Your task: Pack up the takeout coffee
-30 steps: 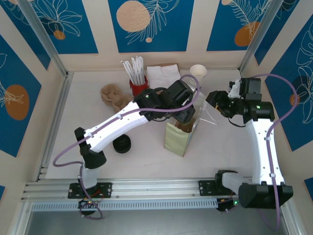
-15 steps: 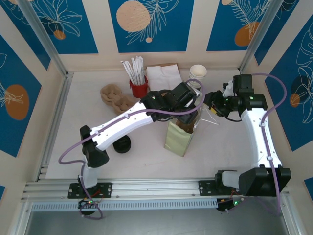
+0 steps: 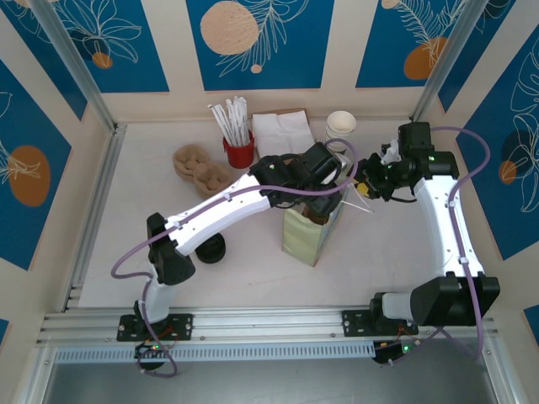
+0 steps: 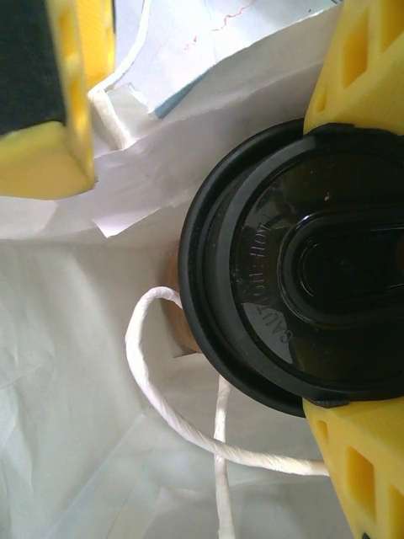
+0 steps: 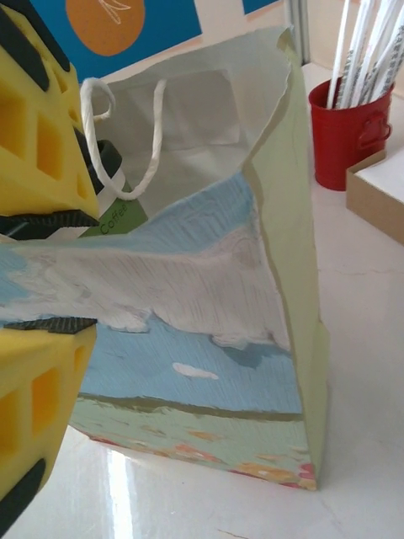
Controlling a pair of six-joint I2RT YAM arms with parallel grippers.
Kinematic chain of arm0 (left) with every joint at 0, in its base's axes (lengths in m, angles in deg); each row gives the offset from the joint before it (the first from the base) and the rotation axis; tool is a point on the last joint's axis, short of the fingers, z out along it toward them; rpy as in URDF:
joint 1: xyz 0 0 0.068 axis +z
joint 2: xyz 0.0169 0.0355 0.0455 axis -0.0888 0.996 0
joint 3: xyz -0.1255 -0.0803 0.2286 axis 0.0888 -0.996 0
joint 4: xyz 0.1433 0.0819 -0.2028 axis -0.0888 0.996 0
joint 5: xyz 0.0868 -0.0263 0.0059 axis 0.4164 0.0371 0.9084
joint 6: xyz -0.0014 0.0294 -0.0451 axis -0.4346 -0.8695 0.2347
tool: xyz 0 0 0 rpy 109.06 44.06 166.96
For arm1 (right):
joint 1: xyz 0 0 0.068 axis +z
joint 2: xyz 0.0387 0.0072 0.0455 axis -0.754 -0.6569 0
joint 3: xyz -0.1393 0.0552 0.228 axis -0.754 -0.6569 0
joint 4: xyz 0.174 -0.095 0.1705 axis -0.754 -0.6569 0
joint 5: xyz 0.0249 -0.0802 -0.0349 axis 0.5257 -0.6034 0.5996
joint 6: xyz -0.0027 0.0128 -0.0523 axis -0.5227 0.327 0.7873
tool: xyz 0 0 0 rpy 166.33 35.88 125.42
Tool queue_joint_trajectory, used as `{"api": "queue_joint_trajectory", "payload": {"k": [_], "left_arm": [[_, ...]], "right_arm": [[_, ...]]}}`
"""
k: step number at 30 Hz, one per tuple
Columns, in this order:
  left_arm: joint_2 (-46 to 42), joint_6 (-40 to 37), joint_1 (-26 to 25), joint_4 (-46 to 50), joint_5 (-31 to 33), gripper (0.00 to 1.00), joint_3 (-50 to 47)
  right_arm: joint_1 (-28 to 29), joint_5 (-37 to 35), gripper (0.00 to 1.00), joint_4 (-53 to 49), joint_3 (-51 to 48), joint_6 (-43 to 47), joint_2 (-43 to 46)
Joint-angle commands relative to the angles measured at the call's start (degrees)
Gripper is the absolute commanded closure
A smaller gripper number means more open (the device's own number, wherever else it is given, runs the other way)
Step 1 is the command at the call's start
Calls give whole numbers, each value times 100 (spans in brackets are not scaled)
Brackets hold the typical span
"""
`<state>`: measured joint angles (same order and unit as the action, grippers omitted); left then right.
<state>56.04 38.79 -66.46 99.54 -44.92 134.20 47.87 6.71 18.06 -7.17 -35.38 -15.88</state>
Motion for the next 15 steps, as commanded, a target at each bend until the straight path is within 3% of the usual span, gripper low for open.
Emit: {"api": "queue_joint_trajectory", "payload": {"k": [1, 9, 15], "left_arm": [[-50, 313, 65, 143, 77, 35, 189], [49, 622, 120, 303, 60, 37, 128], [106, 528, 200, 269, -3, 37, 70]], "right_arm": [[80, 203, 66, -420, 129, -18, -132], [166, 238, 84, -543, -66, 108, -73], [223, 344, 92, -77, -454, 170, 320]]}}
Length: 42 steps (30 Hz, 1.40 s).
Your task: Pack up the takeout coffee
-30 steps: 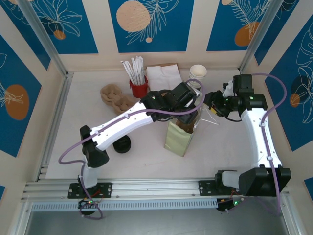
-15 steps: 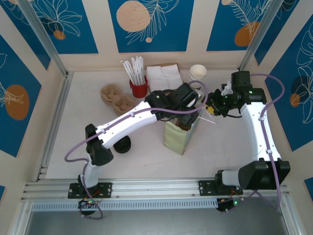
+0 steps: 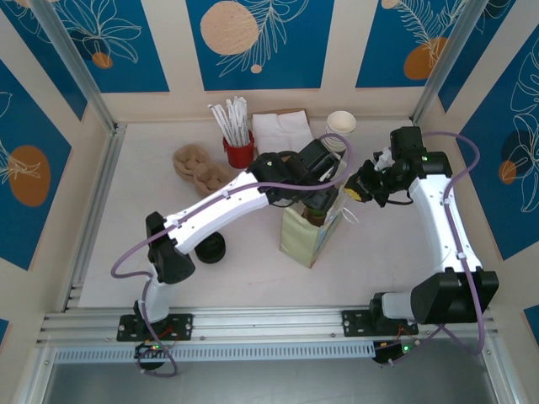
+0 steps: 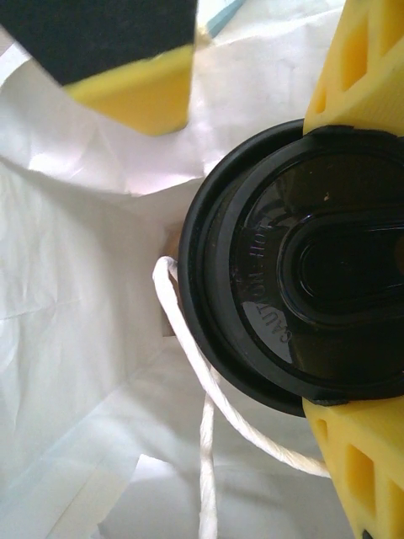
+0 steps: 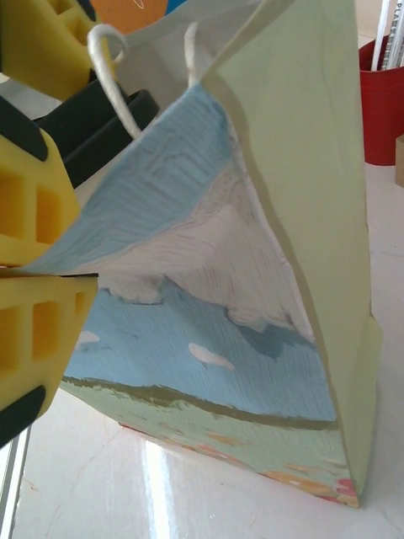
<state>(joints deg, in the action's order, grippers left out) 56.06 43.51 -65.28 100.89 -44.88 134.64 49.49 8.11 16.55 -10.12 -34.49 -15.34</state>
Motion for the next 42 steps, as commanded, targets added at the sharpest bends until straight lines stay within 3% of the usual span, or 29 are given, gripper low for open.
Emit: {"api": "queue_joint_trajectory", "payload": {"k": [1, 13, 24, 30, 35, 42], "left_arm": [[115, 37, 101, 116, -49, 37, 27], [9, -258, 264, 168, -113, 37, 25], [-529, -289, 581, 165, -141, 37, -493], [-590, -292, 656, 56, -247, 37, -693], [-594, -373, 691, 0, -320, 37, -705], [-612, -421, 727, -15, -441, 37, -712]], "right_arm": [[84, 256, 93, 254, -245, 99, 370], [220, 547, 99, 1182, -720, 146, 672], [922, 399, 96, 1278, -48, -244, -224], [945, 106, 77, 763, 252, -148, -411], [690, -297, 59, -1, 1069, 525, -610], [616, -948, 49, -1074, 2793, 1608, -1259]]}}
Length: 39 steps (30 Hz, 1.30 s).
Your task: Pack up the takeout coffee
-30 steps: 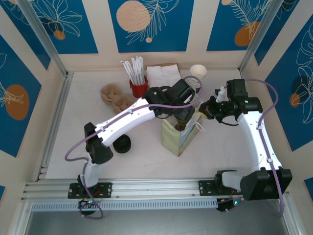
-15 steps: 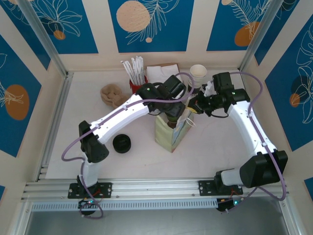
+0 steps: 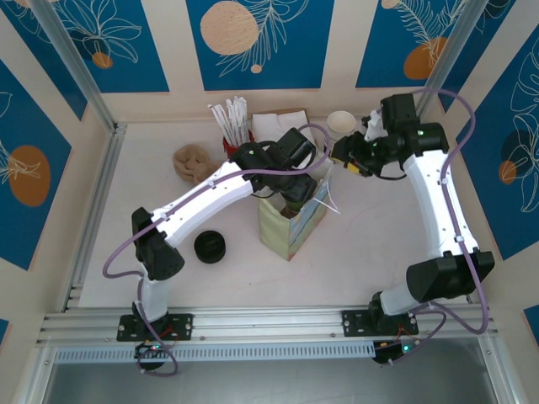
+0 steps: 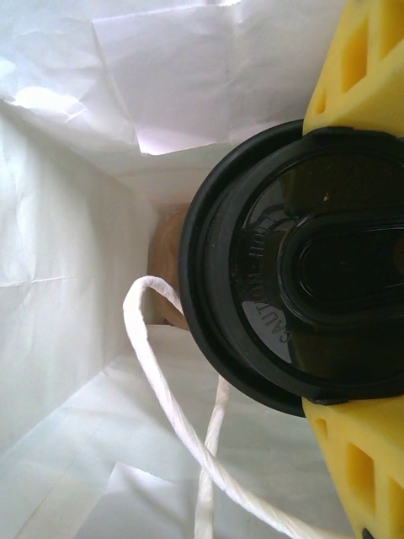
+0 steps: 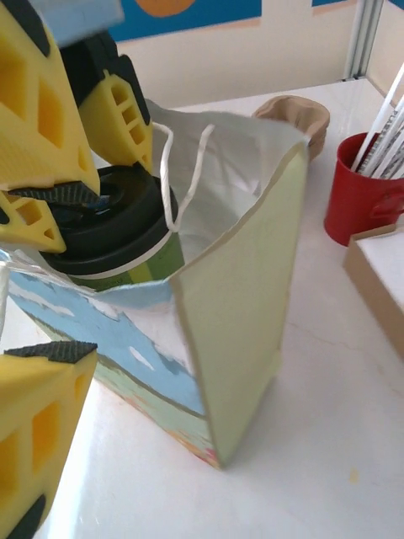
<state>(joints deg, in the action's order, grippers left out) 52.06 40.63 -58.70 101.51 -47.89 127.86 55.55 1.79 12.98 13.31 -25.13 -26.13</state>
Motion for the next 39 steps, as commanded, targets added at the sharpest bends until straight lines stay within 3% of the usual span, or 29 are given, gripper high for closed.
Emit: {"api": "queue_joint_trajectory", "payload": {"k": [1, 9, 23, 25, 26, 28, 31, 39], "left_arm": [[-216, -133, 69, -86, -135, 37, -34], [-262, -115, 77, -60, -127, 37, -39], [-366, -71, 74, -73, -199, 37, -75], [-353, -79, 78, -69, -188, 37, -61], [-348, -80, 78, -64, -173, 37, -57], [-349, -71, 78, -60, -145, 37, -82], [-372, -59, 78, -94, -107, 37, -143], [-411, -64, -4, -358, -33, 37, -386]], "right_arm": [[28, -372, 48, -755, 586, 820, -264], [254, -267, 45, -673, 1128, 1709, -1136], [527, 236, 43, -200, 1389, 2310, -1967], [542, 371, 49, -174, 1413, 2318, -2038], [548, 419, 56, -169, 1447, 2324, -2066], [559, 539, 80, -148, 1502, 2393, -2090], [567, 764, 96, -83, 1501, 2519, -1983], [825, 1372, 100, 834, 147, 3064, -972]]}}
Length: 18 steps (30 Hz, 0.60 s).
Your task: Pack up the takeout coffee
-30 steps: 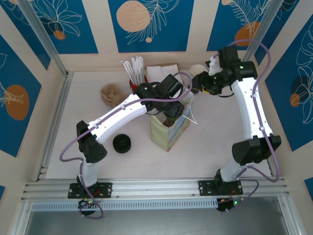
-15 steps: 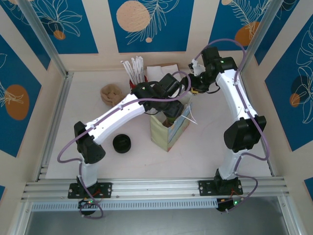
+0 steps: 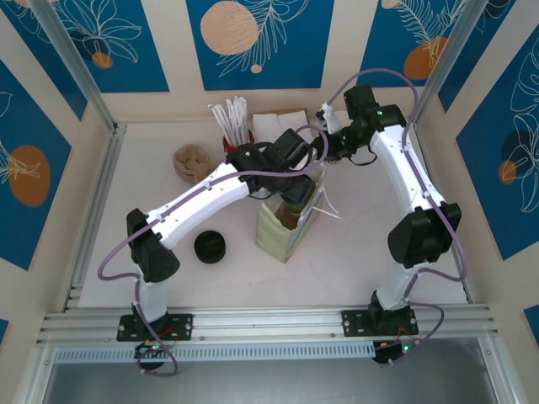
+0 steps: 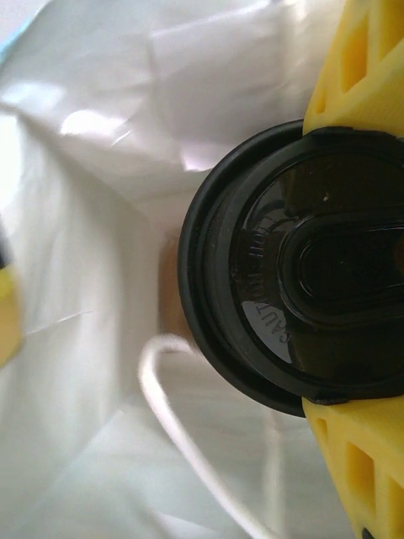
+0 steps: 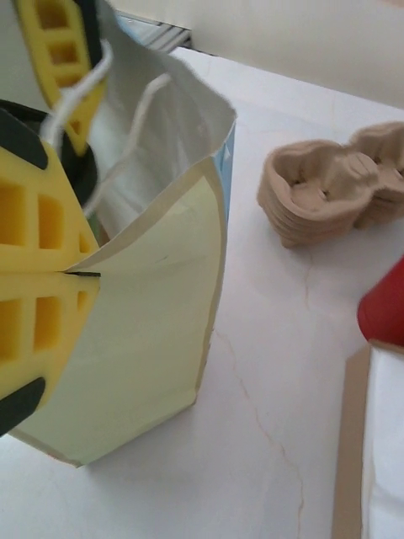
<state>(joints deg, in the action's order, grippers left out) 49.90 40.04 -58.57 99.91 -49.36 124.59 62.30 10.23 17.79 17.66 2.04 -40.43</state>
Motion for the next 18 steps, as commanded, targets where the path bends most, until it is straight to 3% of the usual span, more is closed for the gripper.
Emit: {"api": "queue_joint_trajectory", "payload": {"k": [1, 18], "left_arm": [[-177, -12, -52, -216, 133, 37, -52], [-359, -61, -336, -538, 685, 38, -937]], "right_arm": [[166, 608, 100, 437, -434, 372, 568], [504, 848, 100, 991, -1322, 384, 1338]]}}
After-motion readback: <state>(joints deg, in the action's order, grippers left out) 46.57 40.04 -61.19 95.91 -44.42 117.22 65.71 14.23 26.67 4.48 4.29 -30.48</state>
